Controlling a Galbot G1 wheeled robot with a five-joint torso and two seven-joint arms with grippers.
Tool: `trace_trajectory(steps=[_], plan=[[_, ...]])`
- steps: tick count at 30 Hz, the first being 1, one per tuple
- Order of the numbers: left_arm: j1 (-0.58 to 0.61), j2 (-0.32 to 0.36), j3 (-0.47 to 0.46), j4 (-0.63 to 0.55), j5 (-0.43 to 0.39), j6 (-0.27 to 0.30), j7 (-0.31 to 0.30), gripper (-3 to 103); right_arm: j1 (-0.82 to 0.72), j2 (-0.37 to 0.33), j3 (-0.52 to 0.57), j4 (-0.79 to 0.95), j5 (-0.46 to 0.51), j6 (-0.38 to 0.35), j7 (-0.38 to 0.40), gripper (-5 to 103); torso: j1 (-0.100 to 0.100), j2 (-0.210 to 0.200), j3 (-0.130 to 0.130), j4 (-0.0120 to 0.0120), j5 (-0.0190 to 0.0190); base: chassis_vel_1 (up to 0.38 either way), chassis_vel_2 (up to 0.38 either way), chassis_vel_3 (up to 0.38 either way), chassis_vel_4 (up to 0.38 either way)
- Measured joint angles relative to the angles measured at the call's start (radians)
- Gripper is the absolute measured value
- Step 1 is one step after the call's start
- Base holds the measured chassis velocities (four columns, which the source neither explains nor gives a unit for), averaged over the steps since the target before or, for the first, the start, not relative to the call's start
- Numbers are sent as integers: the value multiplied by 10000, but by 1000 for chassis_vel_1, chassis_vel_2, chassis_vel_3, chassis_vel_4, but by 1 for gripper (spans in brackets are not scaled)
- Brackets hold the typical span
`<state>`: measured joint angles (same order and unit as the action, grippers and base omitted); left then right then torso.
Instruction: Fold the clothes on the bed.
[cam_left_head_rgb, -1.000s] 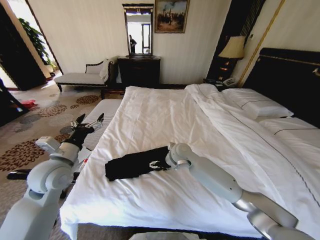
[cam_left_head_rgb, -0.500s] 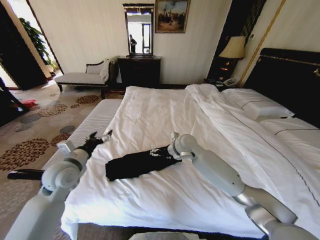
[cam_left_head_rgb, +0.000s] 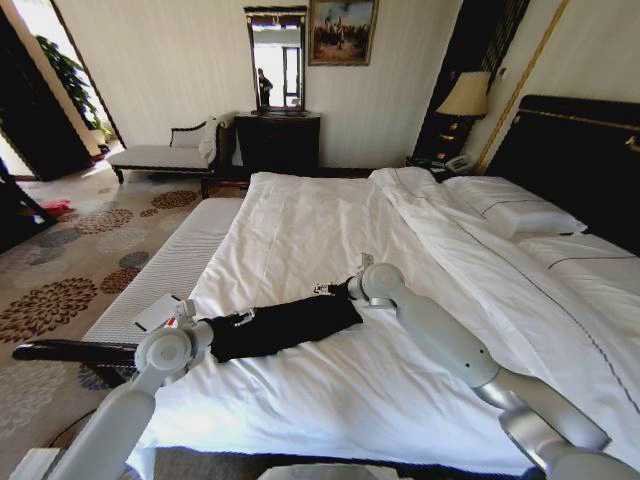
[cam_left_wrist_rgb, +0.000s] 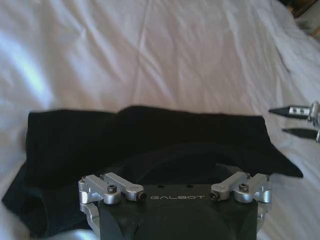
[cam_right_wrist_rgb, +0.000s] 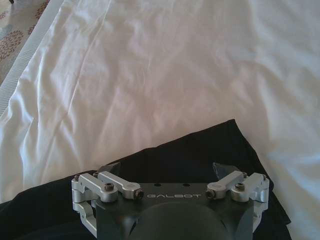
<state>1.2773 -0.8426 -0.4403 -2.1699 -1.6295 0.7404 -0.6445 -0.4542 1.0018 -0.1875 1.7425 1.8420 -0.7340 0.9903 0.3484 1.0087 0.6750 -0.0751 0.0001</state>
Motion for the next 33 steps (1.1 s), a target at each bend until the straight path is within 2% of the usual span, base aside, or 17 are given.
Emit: trace_trajectory(steps=[3, 6, 12, 14, 17, 18, 20, 21, 22, 23, 29, 31, 33], plan=[[735, 614, 8, -592, -433, 8, -606, 100, -40, -75, -1, 25, -162, 19, -95, 100, -1, 0, -1, 0, -1, 0, 0, 0, 0], [1642, 1366, -208, -1091, -278, 7, -839, 100, -59, -134, 43, -31, -293, 50, -188, 100, -1, 0, 0, 2, -1, 0, 0, 0, 0], [1809, 1574, -747, -1471, -260, -5, -834, 100, -125, -184, 151, -179, -592, 213, -414, 100, -1, 1, 0, -1, -2, 0, 0, 0, 0], [1543, 1352, -1052, -1795, -474, -13, -810, 100, -181, -223, 264, -265, -636, 305, -471, 100, -1, 1, 0, -1, 2, 0, 0, 0, 0], [1205, 981, -965, -1714, -189, -22, -742, 100, -274, -292, 345, -267, -665, 328, -505, 100, 0, 0, -1, -4, 1, 0, 0, 0, 0], [1180, 847, -820, -1479, 314, -25, -599, 100, -329, -326, 370, -229, -680, 337, -508, 100, 0, 0, -1, -6, -1, 0, 0, 0, 0], [1399, 770, -721, -1096, 1648, -28, 110, 100, -452, -396, 461, -87, -679, 346, -497, 100, 1, 0, 0, -4, -3, 0, 0, 0, 0], [1399, 770, -721, -1096, 1648, -28, 110, 100, -452, -396, 461, -87, -679, 346, -497, 100, 1, 0, 0, -4, -3, 0, 0, 0, 0], [1686, 796, -767, -966, 2455, -29, 871, 100, -532, -449, 527, 9, -678, 350, -489, 100, 1, 0, 0, 0, -3, 0, 0, 0, 0], [1910, 857, -857, -956, 2734, -29, 1222, 100, -603, -498, 587, 79, -675, 350, -483, 100, 0, 0, 0, 3, -3, 0, 0, 0, 0], [2752, 838, -1219, -1256, 2375, -37, 1327, 100, -820, -581, 799, 218, -715, 373, -464, 100, -2, 1, -1, -1, 1, 0, 0, 0, 0], [3096, 372, -1570, -1334, 1778, -82, 1185, 100, -920, -580, 872, 297, -790, 395, -447, 100, 0, 1, 0, -1, -1, 0, 0, 0, 0], [3325, -121, -1979, -1240, 1544, -95, 1351, 100, -998, -580, 907, 343, -871, 403, -443, 100, 0, 1, 0, 0, 0, 0, 0, 0, 0]])
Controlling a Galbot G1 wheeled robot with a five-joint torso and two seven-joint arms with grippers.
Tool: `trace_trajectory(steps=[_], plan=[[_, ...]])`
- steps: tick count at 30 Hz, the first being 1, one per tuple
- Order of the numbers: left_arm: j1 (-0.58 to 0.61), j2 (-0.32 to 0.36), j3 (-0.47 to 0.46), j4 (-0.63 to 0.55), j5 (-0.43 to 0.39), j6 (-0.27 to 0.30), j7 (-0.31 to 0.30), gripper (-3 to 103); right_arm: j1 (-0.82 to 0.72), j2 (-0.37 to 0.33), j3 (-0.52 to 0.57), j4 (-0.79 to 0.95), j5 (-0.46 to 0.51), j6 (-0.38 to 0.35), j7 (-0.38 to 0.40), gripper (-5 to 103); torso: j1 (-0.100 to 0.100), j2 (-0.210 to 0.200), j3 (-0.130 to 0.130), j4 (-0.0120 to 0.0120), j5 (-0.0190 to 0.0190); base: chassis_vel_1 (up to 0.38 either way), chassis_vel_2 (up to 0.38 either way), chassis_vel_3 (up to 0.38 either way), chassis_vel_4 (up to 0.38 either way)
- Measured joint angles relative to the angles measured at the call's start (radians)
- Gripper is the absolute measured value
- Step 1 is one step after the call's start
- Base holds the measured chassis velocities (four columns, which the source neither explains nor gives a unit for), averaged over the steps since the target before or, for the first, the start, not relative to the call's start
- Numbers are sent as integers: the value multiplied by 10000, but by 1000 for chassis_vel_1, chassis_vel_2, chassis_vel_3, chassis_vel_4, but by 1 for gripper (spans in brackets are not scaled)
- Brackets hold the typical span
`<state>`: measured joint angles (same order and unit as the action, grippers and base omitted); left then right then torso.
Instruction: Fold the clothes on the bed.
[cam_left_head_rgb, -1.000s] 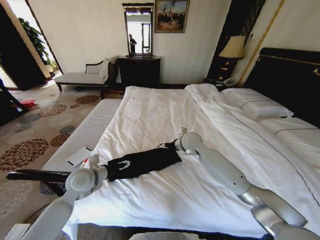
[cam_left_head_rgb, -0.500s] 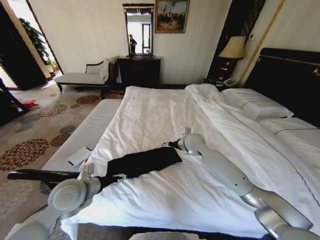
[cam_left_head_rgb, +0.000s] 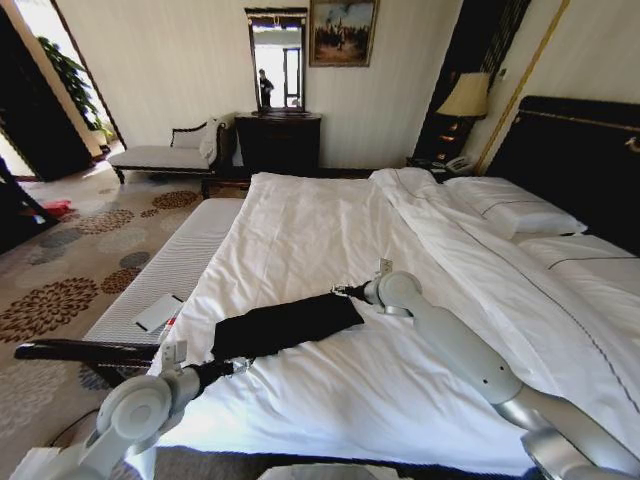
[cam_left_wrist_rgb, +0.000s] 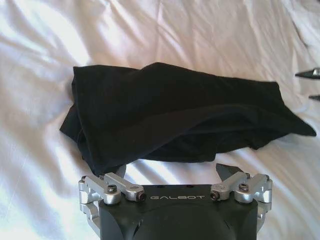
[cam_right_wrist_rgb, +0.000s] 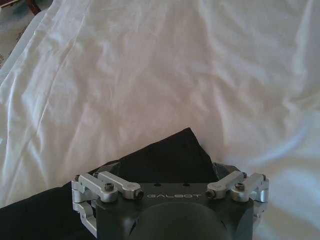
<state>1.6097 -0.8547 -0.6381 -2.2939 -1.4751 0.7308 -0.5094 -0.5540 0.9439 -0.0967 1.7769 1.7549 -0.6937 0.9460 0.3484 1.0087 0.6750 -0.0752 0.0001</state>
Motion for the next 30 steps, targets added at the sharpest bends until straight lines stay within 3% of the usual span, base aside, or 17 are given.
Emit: trace_trajectory(steps=[4, 6, 7, 8, 10, 11, 12, 15, 22, 30], plan=[[195, -367, -367, 319, -76, -1, 487, 100, -47, -8, 17, 0, -62, 3, 2, 100, -1, 0, 0, 1, 0, 0, 0, 0, 0], [257, -483, -699, 908, -24, -28, 1353, 100, -50, -17, -14, -68, -125, 9, 2, 100, -2, 1, 0, 0, -2, 0, 0, 0, 0], [257, -483, -699, 908, -24, -28, 1353, 100, -50, -17, -14, -68, -125, 9, 2, 100, -2, 1, 0, 0, -2, 0, 0, 0, 0], [241, -485, -817, 1158, -96, -36, 1736, 100, -43, -12, -57, -110, -143, 12, 2, 100, -1, 0, 0, -1, -1, 0, 0, 0, 0], [107, -451, -917, 1720, -68, -128, 2799, 100, 6, 23, -140, -182, -166, 15, 3, 100, 0, 0, 1, -1, -1, 0, 0, 0, 0], [107, -451, -917, 1720, -68, -128, 2799, 100, 6, 23, -140, -182, -166, 15, 3, 100, 0, 0, 1, -1, -1, 0, 0, 0, 0], [0, -424, -903, 2027, 79, -201, 3375, 100, 52, 49, -195, -223, -171, 17, 8, 100, 1, 0, 1, -1, -2, 0, 0, 0, 0], [-162, -352, -868, 2367, 162, -335, 4068, 100, 158, 62, -293, -293, -173, 17, 17, 100, 0, 0, 1, -2, -4, 0, 0, 0, 0], [358, 48, -1275, 1851, 68, -449, 4161, 100, 238, 16, -303, -373, -171, 17, 13, 100, 1, 0, 1, -2, 1, 0, 0, 0, 0], [1335, 387, -1567, 1229, 493, -684, 3645, 100, 137, -112, -162, -376, -290, 11, -17, 100, 0, 0, 0, 0, 0, 0, 0, 0, 0]])
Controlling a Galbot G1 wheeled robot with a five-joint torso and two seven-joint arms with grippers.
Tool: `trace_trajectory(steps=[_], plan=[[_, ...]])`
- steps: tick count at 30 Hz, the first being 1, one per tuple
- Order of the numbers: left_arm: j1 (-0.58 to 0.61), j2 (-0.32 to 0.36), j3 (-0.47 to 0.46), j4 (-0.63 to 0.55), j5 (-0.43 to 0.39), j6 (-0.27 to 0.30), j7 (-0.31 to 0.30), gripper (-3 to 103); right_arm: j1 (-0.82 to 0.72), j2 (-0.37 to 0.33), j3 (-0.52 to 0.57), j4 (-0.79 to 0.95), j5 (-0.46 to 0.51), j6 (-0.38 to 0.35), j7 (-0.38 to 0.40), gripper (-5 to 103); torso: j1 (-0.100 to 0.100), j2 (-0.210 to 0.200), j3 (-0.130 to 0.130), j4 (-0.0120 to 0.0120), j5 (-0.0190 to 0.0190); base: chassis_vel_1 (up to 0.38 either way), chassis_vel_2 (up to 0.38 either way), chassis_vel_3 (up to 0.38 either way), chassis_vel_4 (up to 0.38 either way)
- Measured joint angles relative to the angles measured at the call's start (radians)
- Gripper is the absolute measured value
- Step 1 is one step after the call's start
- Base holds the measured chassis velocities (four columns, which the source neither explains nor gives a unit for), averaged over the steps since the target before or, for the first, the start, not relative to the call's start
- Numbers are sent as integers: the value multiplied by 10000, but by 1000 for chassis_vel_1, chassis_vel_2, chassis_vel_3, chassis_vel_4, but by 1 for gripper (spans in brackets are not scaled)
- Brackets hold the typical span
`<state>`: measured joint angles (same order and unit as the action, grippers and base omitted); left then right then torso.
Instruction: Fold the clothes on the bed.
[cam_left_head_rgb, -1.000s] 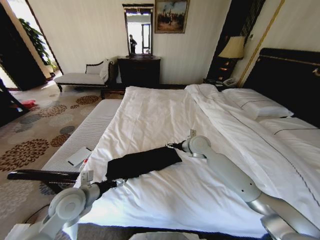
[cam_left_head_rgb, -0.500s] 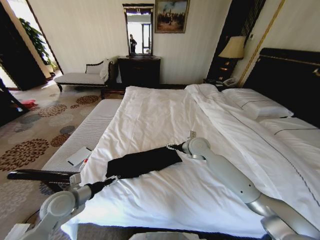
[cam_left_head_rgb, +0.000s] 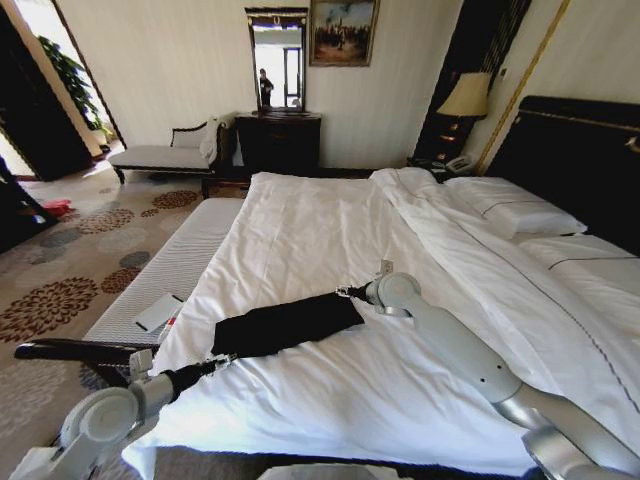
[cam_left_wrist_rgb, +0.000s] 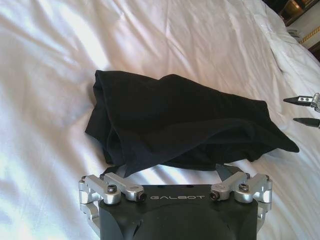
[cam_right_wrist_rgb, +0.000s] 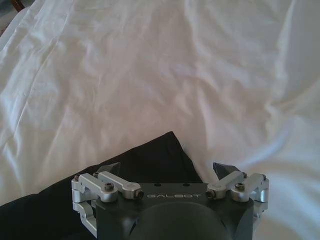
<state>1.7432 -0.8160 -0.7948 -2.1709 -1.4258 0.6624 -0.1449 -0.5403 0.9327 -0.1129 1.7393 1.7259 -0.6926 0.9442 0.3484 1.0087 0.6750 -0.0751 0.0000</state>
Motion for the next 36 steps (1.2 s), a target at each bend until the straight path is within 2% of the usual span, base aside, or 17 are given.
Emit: trace_trajectory(steps=[14, 15, 20, 22, 23, 24, 25, 26, 27, 31, 34, 36], plan=[[-508, -225, 43, 528, 99, -17, 52, 100, -80, -116, -2, 127, -147, 8, 9, 100, 0, 0, 0, -1, 0, 0, 0, 0, 0], [-546, -241, 41, 581, 107, -40, 88, 103, -79, -114, -9, 128, -163, 12, 10, 100, 1, 0, 0, -1, 1, 0, 0, 0, 0], [-676, -491, 209, 615, 105, -56, 116, 98, -60, -86, -54, 149, -226, 39, 21, 100, 0, 0, 0, 0, -1, 0, 0, 0, 0], [-679, -553, 327, 610, 156, -44, 122, 92, -57, -93, -55, 180, -229, 50, 27, 100, 0, 0, 0, -1, 1, 0, 0, 0, 0], [-679, -553, 327, 610, 156, -44, 122, 92, -57, -93, -55, 180, -229, 50, 27, 100, 0, 0, 0, -1, 1, 0, 0, 0, 0], [-687, -569, 372, 615, 174, -41, 128, 87, -58, -104, -51, 201, -229, 53, 29, 100, 0, 0, 0, -1, 0, 0, 0, 0, 0], [-694, -578, 396, 624, 186, -40, 134, 87, -61, -110, -46, 210, -229, 55, 29, 100, 0, 0, 0, -1, 0, 0, 0, 0, 0], [-713, -595, 434, 643, 215, -40, 147, 81, -71, -120, -36, 221, -233, 60, 30, 100, 0, 0, 0, -1, -1, 0, 0, 0, 0], [-713, -595, 434, 643, 215, -40, 147, 81, -71, -120, -36, 221, -233, 60, 30, 100, 0, 0, 0, -1, -1, 0, 0, 0, 0], [-777, -640, 494, 726, 305, -42, 241, 59, -157, -158, 4, 261, -320, 94, 33, 100, 0, 0, 0, -1, 0, 0, 0, 0, 0], [-771, -643, 501, 760, 386, -61, 311, 54, -186, -165, 13, 276, -368, 116, 33, 100, 0, 0, 0, -1, 0, 0, 0, 0, 0], [-763, -645, 502, 778, 422, -89, 365, 43, -196, -165, 15, 279, -402, 138, 33, 100, 0, 0, 0, -1, 0, 0, 0, 0, 0]])
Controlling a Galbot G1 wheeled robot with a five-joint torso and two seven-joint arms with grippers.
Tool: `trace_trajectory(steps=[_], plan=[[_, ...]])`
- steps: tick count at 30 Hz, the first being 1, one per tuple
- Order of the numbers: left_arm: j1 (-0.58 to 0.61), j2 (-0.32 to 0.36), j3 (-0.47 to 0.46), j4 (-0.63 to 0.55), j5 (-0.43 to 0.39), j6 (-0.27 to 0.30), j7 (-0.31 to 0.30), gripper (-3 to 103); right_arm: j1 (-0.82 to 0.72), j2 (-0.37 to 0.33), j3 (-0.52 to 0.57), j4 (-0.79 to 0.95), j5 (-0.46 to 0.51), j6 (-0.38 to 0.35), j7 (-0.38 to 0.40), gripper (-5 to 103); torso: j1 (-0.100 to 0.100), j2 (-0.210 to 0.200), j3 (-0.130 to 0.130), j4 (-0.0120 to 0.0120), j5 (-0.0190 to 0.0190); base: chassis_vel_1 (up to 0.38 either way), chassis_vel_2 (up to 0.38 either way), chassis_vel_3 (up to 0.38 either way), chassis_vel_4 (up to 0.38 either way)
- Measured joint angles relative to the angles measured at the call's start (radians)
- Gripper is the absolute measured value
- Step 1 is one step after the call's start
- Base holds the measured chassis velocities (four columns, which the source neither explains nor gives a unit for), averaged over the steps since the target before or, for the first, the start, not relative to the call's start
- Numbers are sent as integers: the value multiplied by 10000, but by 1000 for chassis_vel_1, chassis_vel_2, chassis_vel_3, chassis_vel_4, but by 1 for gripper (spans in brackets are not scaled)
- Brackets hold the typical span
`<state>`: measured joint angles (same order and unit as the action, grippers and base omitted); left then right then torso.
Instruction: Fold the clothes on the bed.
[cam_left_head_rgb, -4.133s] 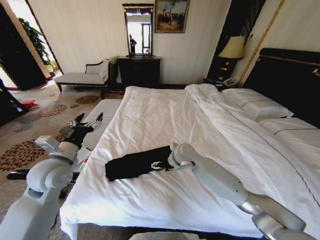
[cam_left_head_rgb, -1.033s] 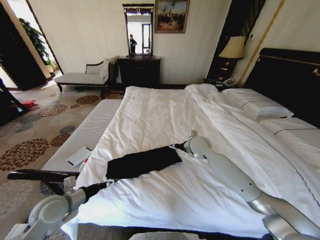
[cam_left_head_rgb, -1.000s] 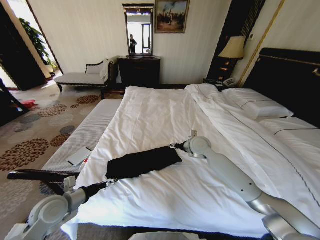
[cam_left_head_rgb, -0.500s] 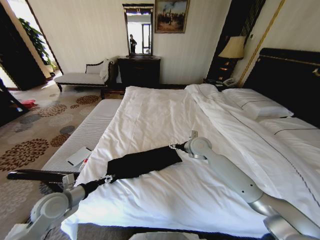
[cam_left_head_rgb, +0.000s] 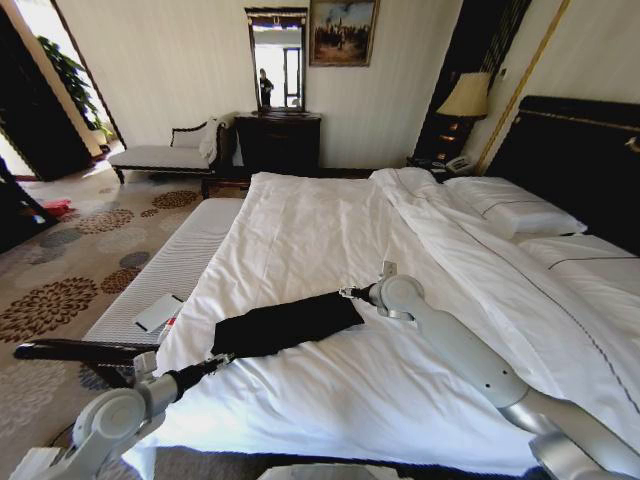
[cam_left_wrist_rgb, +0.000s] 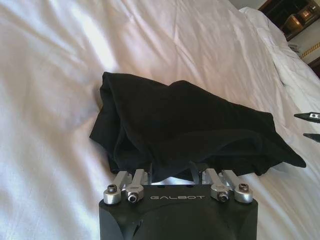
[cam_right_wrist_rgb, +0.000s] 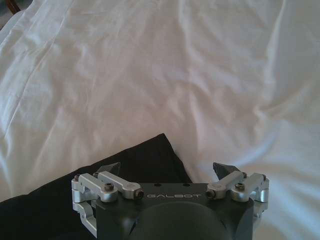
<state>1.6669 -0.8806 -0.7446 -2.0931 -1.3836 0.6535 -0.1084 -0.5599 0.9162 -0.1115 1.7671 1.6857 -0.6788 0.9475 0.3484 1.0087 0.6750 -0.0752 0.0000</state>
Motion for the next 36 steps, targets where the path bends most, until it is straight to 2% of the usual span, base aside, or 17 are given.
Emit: trace_trajectory(steps=[1, 3, 6, 10, 12, 16, 21, 24, 28, 36], plan=[[0, 0, 0, 0, 0, 0, 0, 43, 0, 0, 0, 0, 0, 0, 0, 100, 0, 0, 0, 0, 0, 0, 0, 0, 0], [23, 6, 0, 2, 49, -29, 53, 32, -3, 2, 0, 2, -42, 26, 0, 100, 0, 0, 0, 0, 0, 0, 0, 0, 0], [56, 51, -23, 2, 72, -44, 82, 26, -3, 5, -8, 5, -64, 42, 0, 100, 0, 0, 0, 0, 0, 0, 0, 0, 0], [124, 186, -94, 2, 158, -61, 103, 5, 4, 18, -22, 5, -114, 63, 0, 100, 0, 0, 0, 0, 0, 0, 0, 0, 0], [144, 218, -99, 3, 195, -67, 104, 2, 5, 23, -29, 4, -148, 70, -2, 100, 0, 0, 0, 0, 0, 0, 0, 0, 0], [175, 255, -102, 5, 227, -70, 103, 0, 5, 28, -44, -1, -208, 77, -7, 100, 0, 0, 0, 0, 0, 0, 0, 0, 0], [321, 556, -280, -84, 295, 65, -218, 0, 7, 17, -47, -30, -248, 85, -20, 100, 1, 0, 0, 0, -1, 0, 0, 0, 0], [386, 1057, -586, -210, 297, 176, -434, 0, 17, 12, -47, -88, -299, 85, -36, 100, 0, 0, 0, -1, -1, 0, 0, 0, 0], [336, 1305, -681, -240, 279, 237, -638, 0, 27, 26, -65, -124, -365, 86, -71, 100, 0, 0, 0, -1, 1, 0, 0, 0, 0], [244, 1148, -441, -183, 561, 268, -880, 2, -2, 58, -115, -412, -754, 97, -378, 100, 0, 0, 0, 1, -1, 0, 0, 0, 0]])
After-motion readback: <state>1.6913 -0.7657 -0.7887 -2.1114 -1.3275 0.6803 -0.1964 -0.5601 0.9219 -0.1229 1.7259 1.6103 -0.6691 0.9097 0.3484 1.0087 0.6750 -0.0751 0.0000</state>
